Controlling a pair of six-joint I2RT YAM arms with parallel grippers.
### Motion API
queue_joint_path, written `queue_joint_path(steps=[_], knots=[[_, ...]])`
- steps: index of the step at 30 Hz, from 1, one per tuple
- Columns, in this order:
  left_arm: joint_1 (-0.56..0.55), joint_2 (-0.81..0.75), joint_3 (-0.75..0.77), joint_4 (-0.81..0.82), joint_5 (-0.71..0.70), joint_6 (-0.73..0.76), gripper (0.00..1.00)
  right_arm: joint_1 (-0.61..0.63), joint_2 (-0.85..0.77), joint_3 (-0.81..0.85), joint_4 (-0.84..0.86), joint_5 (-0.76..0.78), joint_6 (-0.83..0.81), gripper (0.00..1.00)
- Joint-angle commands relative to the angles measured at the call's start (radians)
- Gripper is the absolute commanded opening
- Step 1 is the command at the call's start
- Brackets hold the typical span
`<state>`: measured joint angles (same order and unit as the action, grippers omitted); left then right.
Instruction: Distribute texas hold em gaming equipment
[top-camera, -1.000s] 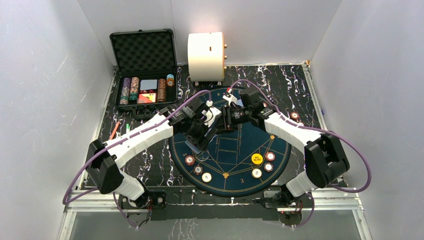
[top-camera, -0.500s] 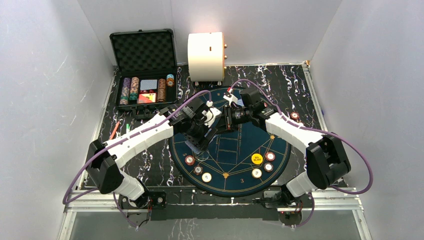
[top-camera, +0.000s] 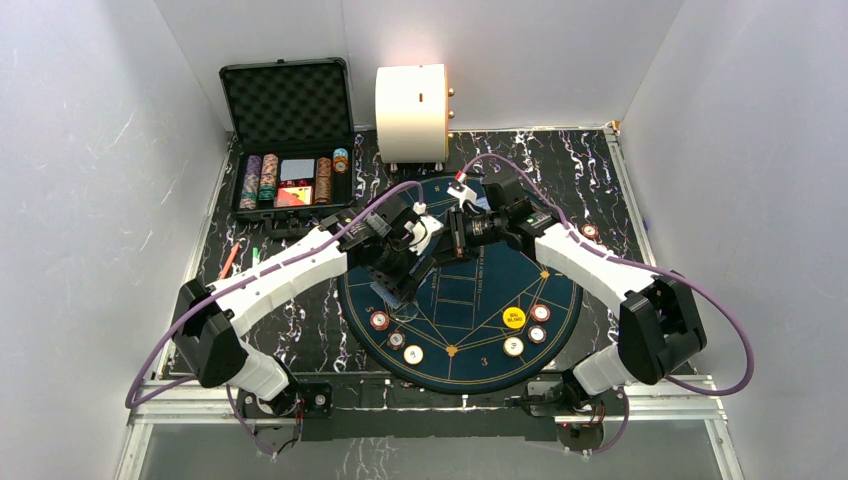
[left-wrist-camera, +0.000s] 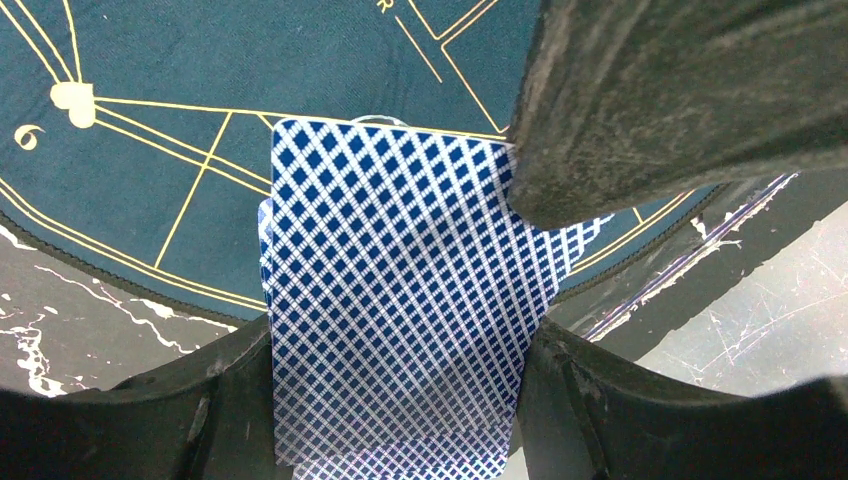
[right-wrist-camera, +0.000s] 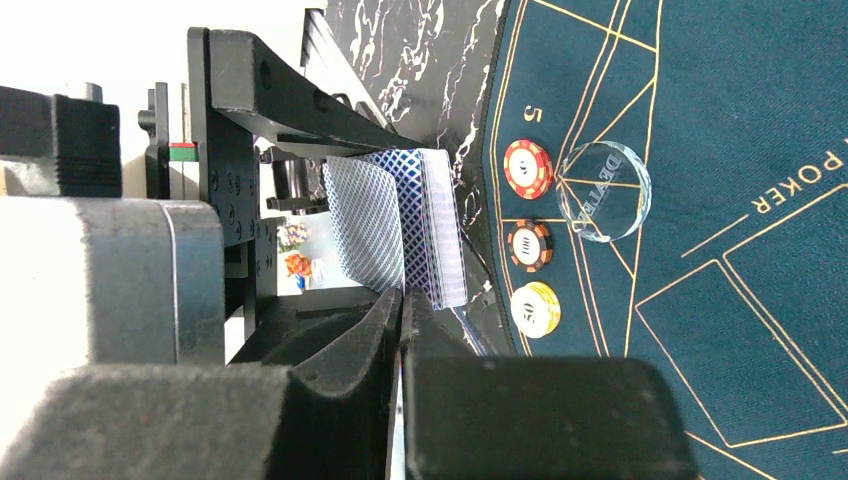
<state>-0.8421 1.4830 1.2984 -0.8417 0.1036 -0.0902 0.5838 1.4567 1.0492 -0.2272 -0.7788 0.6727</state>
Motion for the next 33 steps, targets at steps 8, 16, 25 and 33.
queue_joint_path(steps=[8,16,25,33], knots=[[-0.003,-0.030,-0.011,-0.010,-0.012,-0.005,0.00,-0.005,-0.039,0.068,-0.079,-0.014,-0.041,0.11],[-0.003,-0.041,-0.012,0.003,0.016,0.012,0.00,-0.012,0.007,0.092,-0.107,-0.093,-0.092,0.16],[-0.003,-0.041,-0.007,0.002,0.023,0.020,0.00,-0.014,0.033,0.122,-0.158,-0.140,-0.153,0.19],[-0.002,-0.048,-0.016,0.003,0.022,0.016,0.00,-0.027,-0.002,0.043,-0.022,-0.187,-0.032,0.12]])
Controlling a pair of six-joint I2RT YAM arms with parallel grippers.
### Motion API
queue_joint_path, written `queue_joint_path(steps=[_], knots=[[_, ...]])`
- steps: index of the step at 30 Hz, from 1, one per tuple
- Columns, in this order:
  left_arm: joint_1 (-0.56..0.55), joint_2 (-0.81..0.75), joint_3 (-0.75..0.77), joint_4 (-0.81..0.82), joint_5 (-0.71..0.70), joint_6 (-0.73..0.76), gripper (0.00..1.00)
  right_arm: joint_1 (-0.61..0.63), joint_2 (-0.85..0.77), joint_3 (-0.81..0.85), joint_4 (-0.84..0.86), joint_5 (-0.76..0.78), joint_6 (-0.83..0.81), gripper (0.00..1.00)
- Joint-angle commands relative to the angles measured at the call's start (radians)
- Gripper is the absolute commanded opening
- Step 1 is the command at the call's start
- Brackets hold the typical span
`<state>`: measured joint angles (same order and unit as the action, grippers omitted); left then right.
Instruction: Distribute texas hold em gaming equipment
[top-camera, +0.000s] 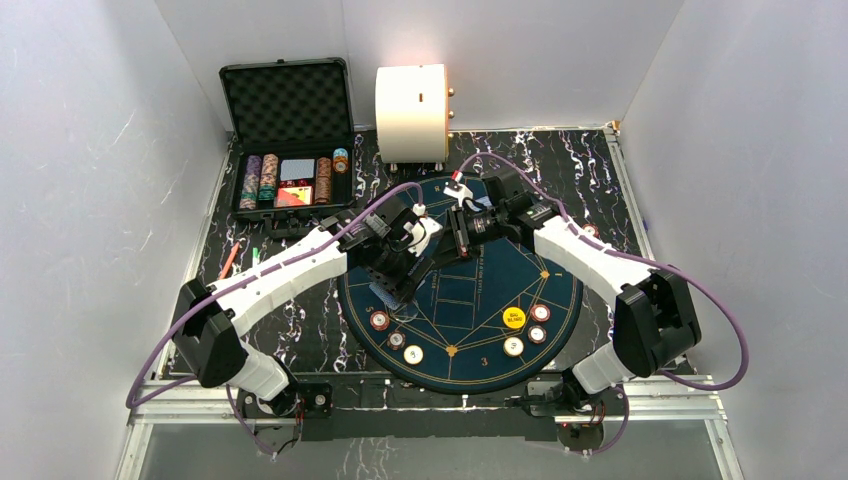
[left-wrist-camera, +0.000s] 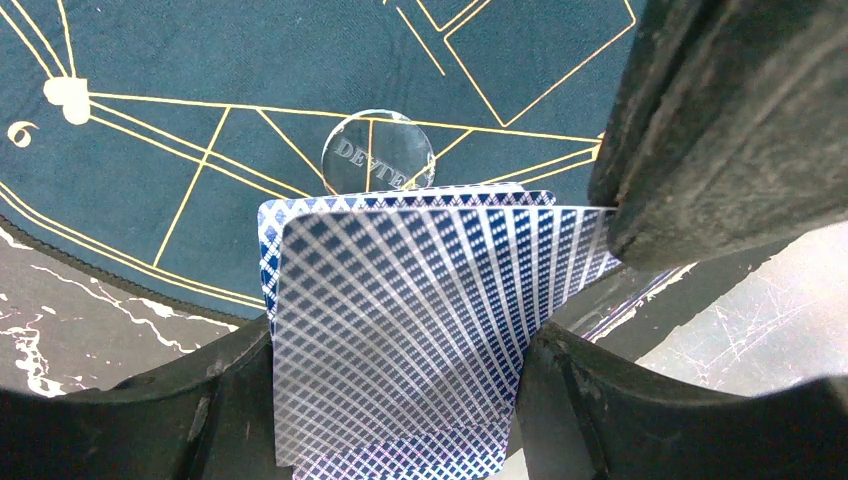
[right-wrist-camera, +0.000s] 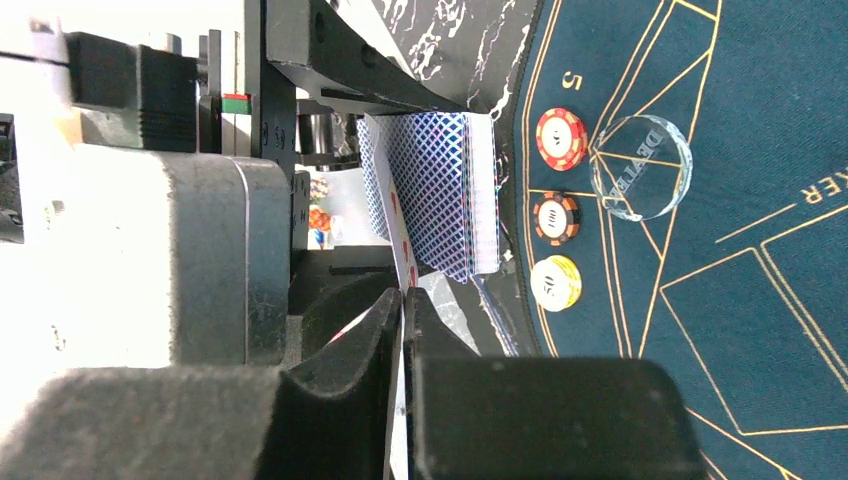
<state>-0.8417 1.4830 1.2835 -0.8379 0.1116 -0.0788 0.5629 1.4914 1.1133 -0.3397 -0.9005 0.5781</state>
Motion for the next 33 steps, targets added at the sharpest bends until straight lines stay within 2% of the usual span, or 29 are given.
queue_joint_path(steps=[1,2,3,9,18,25,30,33], knots=[[-0.003,-0.047,-0.003,-0.001,0.013,0.005,0.00,-0.007,-0.039,-0.024,0.095,-0.068,0.072,0.07],[-0.004,-0.047,-0.003,-0.001,0.012,0.005,0.00,-0.007,-0.040,-0.027,0.096,-0.069,0.084,0.01],[-0.004,-0.047,-0.003,-0.002,0.011,0.005,0.00,-0.008,-0.040,-0.028,0.096,-0.069,0.098,0.00],[-0.003,-0.053,-0.004,-0.003,0.010,0.003,0.00,-0.065,-0.057,-0.073,0.113,-0.091,0.209,0.00],[-0.003,-0.057,-0.006,-0.003,-0.003,0.002,0.00,-0.114,-0.076,-0.081,0.063,-0.141,0.246,0.00],[-0.003,-0.087,-0.028,-0.003,-0.051,-0.023,0.00,-0.267,-0.197,-0.143,-0.023,-0.163,0.228,0.00],[0.001,-0.110,-0.046,0.000,-0.068,-0.029,0.00,-0.408,-0.282,-0.211,-0.164,-0.182,0.154,0.00],[0.003,-0.110,-0.050,0.000,-0.062,-0.025,0.00,-0.469,-0.320,-0.232,-0.229,-0.095,0.125,0.00]])
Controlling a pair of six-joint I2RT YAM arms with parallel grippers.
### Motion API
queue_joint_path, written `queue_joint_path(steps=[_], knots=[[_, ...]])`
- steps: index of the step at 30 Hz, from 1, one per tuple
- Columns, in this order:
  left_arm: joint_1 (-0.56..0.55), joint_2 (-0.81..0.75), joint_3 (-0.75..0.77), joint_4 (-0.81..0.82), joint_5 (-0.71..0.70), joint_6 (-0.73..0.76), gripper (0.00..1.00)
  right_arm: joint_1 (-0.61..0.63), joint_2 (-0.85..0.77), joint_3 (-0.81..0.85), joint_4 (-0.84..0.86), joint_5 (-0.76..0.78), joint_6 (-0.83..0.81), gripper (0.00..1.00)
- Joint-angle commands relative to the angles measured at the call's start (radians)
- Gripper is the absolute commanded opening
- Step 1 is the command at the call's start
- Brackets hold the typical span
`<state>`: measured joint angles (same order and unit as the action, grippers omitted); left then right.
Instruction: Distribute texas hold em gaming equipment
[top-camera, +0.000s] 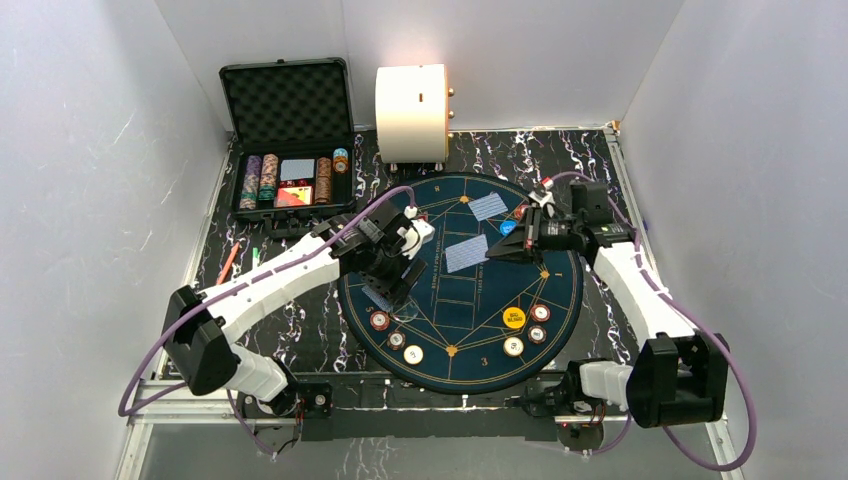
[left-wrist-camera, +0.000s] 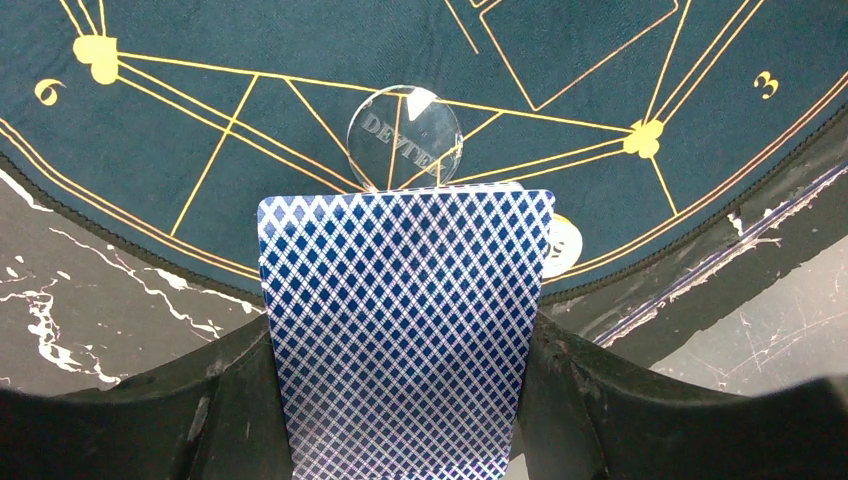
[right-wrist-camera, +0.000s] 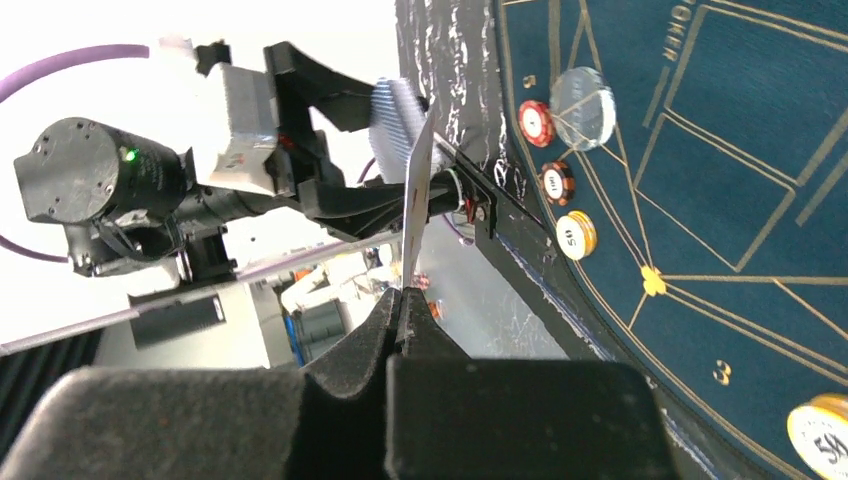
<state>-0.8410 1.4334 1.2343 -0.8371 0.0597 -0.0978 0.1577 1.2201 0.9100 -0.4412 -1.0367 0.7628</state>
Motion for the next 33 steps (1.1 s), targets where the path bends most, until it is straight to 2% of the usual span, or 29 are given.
queue_joint_path(steps=[1,3,5,9,14,19,24,27,29,30,33], knots=[[0.002,-0.060,0.003,-0.005,-0.011,-0.004,0.00,-0.104,-0.067,-0.015,-0.202,0.149,-0.106,0.00],[0.002,-0.060,0.008,-0.009,-0.014,-0.004,0.00,-0.221,-0.121,-0.030,-0.317,0.388,-0.141,0.00],[0.002,-0.060,0.008,-0.001,0.000,-0.004,0.00,-0.358,-0.205,-0.137,-0.253,0.429,-0.083,0.00],[0.002,-0.094,-0.014,0.034,0.043,0.014,0.00,-0.426,-0.296,-0.267,-0.110,0.531,-0.003,0.00],[0.002,-0.106,-0.010,0.029,0.079,0.047,0.00,-0.455,-0.278,-0.299,-0.138,0.650,-0.050,0.00],[0.003,-0.118,-0.023,0.038,0.082,0.067,0.00,-0.458,-0.241,-0.356,-0.130,0.623,-0.076,0.00],[0.002,-0.113,-0.021,0.058,0.094,0.071,0.00,-0.458,-0.195,-0.275,-0.151,0.666,-0.216,0.00],[0.002,-0.108,-0.015,0.062,0.107,0.071,0.00,-0.458,-0.138,-0.270,-0.159,0.639,-0.228,0.02],[0.003,-0.110,-0.016,0.064,0.112,0.071,0.00,-0.452,-0.129,-0.246,-0.150,0.572,-0.260,0.13],[0.002,-0.109,-0.018,0.064,0.111,0.071,0.00,-0.434,-0.131,-0.209,-0.163,0.554,-0.277,0.22],[0.002,-0.101,-0.011,0.055,0.108,0.083,0.00,-0.284,-0.162,-0.114,-0.138,0.497,-0.294,0.58]])
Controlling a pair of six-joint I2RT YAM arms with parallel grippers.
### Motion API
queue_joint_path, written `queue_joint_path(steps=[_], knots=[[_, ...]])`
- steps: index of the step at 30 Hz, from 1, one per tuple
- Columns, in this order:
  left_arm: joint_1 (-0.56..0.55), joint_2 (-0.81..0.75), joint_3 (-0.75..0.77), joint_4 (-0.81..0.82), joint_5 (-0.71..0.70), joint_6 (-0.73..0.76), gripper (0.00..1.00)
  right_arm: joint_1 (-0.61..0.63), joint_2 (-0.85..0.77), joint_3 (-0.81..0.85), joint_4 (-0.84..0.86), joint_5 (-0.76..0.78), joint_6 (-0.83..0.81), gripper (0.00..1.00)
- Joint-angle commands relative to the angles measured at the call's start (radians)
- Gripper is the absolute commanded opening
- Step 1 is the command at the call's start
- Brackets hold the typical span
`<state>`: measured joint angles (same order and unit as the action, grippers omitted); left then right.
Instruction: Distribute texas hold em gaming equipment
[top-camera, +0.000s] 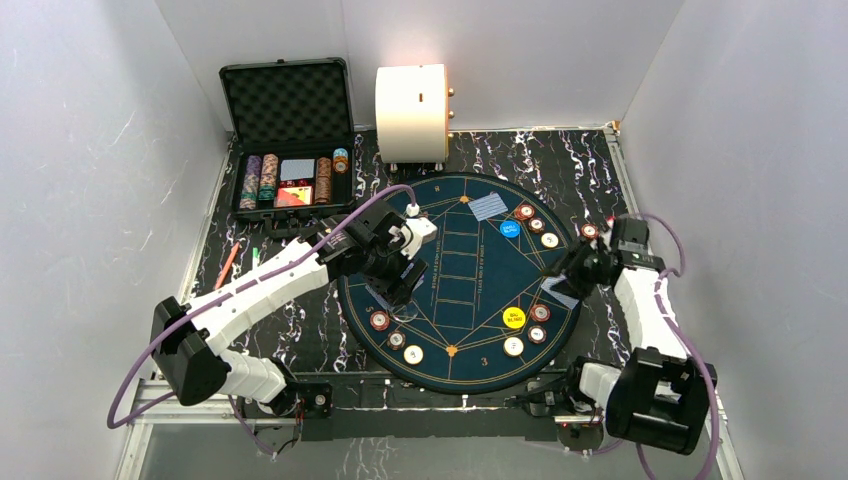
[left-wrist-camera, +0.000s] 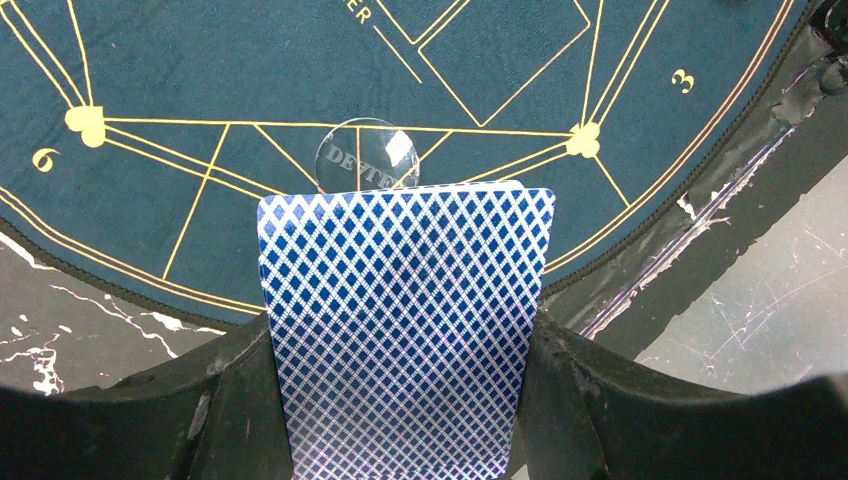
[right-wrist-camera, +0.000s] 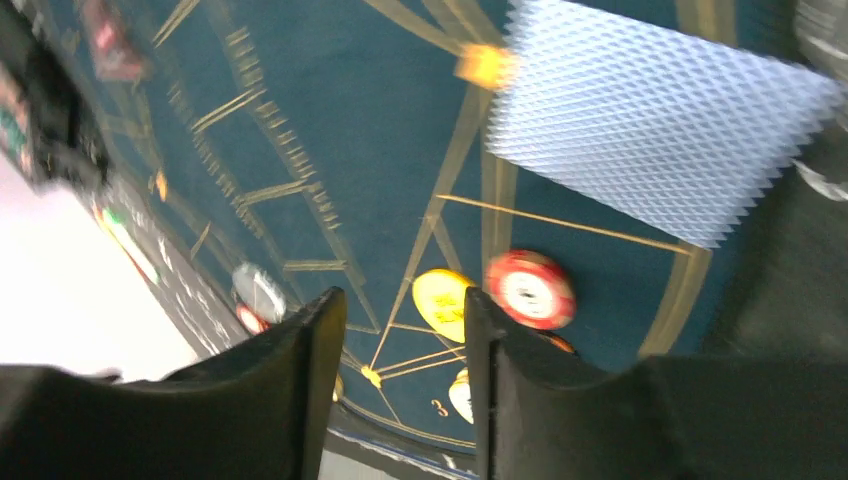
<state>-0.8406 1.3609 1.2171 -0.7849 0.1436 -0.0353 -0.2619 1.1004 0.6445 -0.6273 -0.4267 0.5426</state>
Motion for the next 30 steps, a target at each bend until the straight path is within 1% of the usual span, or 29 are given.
queue_joint_path(steps=[1,2,4,7,8,10,13,16,20,25,27,30], knots=[[0.002,-0.025,0.008,0.000,0.024,0.026,0.00,0.192,-0.041,0.159,0.102,-0.183,-0.056,0.68],[0.002,-0.022,0.012,-0.003,0.026,0.034,0.00,0.242,-0.026,0.160,0.164,-0.259,-0.022,0.76],[0.002,-0.019,0.017,-0.009,0.015,0.038,0.00,0.384,0.041,0.169,0.283,-0.381,0.058,0.86],[0.002,-0.017,0.020,-0.019,0.025,0.052,0.00,0.558,0.148,0.249,0.346,-0.389,0.086,0.98],[0.002,-0.020,0.019,-0.018,0.030,0.053,0.00,0.594,0.190,0.268,0.366,-0.401,0.091,0.98],[0.001,-0.018,0.016,-0.014,0.020,0.049,0.00,0.635,0.234,0.277,0.433,-0.440,0.134,0.98],[0.001,-0.009,0.023,-0.019,0.018,0.042,0.00,0.664,0.268,0.272,0.556,-0.502,0.200,0.98],[0.002,0.000,0.031,-0.022,0.007,0.023,0.00,0.699,0.302,0.283,0.591,-0.547,0.228,0.97],[-0.001,0.003,0.037,-0.026,0.005,0.002,0.00,0.756,0.337,0.284,0.640,-0.554,0.261,0.92],[-0.007,0.036,0.048,-0.028,0.001,-0.009,0.00,0.823,0.376,0.300,0.703,-0.538,0.300,0.90],[-0.009,0.038,0.052,-0.028,-0.001,-0.011,0.00,0.839,0.393,0.308,0.725,-0.534,0.303,0.88],[-0.012,0.041,0.053,-0.030,-0.003,-0.011,0.00,0.866,0.417,0.312,0.766,-0.527,0.351,0.84]])
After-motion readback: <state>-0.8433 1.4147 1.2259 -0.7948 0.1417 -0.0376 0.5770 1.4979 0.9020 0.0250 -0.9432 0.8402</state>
